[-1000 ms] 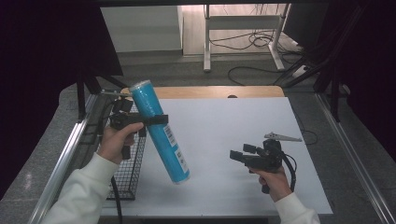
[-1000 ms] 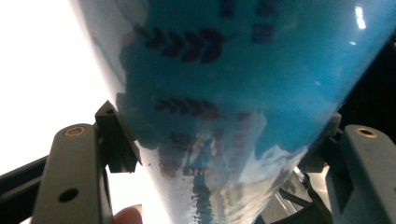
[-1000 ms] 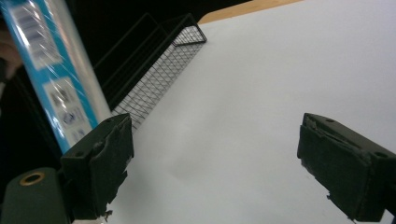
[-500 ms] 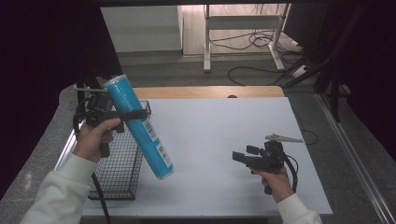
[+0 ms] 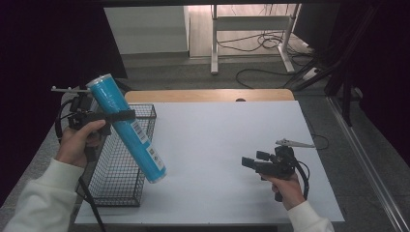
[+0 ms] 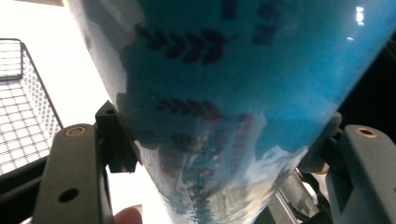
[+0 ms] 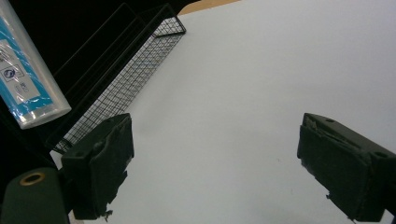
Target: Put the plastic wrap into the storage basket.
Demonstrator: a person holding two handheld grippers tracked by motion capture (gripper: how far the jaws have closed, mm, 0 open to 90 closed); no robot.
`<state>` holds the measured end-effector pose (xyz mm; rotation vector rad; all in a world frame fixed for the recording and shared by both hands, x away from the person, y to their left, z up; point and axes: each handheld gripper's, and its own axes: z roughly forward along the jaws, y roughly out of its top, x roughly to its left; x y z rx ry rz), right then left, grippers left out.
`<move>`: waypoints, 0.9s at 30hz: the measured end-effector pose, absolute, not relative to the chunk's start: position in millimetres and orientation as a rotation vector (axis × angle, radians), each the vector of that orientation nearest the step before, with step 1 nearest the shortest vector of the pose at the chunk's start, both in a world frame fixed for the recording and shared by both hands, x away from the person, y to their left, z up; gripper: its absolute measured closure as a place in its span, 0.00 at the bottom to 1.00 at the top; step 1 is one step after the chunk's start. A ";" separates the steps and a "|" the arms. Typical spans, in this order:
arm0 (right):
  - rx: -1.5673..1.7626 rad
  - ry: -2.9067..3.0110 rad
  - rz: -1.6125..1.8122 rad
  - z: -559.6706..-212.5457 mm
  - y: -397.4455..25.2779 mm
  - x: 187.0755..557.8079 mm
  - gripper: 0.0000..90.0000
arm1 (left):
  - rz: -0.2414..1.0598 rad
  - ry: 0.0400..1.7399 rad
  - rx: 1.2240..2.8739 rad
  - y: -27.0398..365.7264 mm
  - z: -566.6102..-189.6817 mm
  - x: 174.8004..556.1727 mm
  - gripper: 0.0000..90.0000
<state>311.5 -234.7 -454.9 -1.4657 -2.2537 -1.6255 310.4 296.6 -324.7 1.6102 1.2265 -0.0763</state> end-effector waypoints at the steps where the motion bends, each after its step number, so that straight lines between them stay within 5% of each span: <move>1: -1.466 -2.254 -1.625 -454.9 -234.7 311.5 0.12 | -0.076 1.226 1.610 296.6 -324.7 310.4 0.35; 27: -1.481 -2.254 -1.613 -455.8 -234.7 312.8 0.12 | -0.060 1.329 1.594 365.8 -325.1 305.8 0.35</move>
